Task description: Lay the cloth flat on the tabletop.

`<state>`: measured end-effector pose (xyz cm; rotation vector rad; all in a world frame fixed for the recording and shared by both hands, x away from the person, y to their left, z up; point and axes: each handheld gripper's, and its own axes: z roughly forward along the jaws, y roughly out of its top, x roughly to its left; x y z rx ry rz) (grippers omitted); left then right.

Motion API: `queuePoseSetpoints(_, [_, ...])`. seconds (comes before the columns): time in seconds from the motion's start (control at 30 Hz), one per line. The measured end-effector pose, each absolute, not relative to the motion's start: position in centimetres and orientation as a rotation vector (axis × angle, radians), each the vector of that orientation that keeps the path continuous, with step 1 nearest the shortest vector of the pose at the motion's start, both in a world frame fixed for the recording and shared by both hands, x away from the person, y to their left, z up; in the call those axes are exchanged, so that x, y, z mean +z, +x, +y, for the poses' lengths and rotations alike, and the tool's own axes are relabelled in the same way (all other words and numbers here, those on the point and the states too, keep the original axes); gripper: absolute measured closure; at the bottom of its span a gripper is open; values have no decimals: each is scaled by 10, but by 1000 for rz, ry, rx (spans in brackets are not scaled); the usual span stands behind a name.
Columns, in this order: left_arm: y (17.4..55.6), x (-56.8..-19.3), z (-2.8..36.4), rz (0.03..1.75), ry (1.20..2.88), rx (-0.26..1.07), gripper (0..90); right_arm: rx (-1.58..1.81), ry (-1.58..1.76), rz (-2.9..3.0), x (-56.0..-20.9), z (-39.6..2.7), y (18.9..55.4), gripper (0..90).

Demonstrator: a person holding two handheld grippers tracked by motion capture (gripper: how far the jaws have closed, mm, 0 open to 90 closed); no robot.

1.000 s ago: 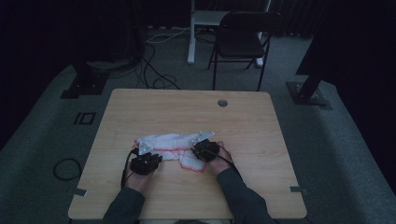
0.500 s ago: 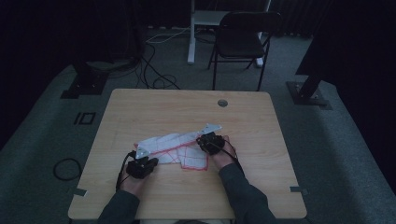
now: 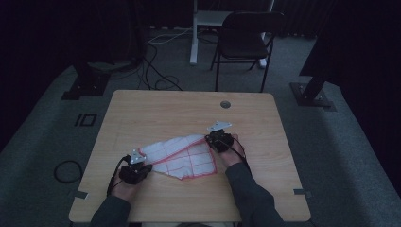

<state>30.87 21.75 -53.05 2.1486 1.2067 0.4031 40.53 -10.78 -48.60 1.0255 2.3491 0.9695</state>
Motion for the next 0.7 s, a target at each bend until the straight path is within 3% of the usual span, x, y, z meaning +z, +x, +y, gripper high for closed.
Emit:
queuePoseSetpoints(0.2, [309, -526, 221, 1230, 2130, 405, 867, 969, 1025, 2348, -483, -109, 408, 878])
queuePoseSetpoints(0.37, [312, -519, 232, 1276, 2048, 440, 758, 966, 1015, 2357, -483, -104, 408, 878])
queuePoseSetpoints(0.43, [316, -519, 234, 1305, 2030, 442, 644, 966, 1016, 2359, -484, -103, 409, 877])
queuePoseSetpoints(0.57, [326, -524, 234, 1338, 2003, 396, 581, 967, 1009, 2363, -485, -101, 409, 876])
queuePoseSetpoints(0.67, [330, -528, 226, 1343, 2026, 410, 562, 968, 1008, 2365, -485, -101, 409, 876])
queuePoseSetpoints(0.7, [331, -529, 225, 1332, 2036, 411, 593, 969, 1009, 2365, -486, -100, 409, 876])
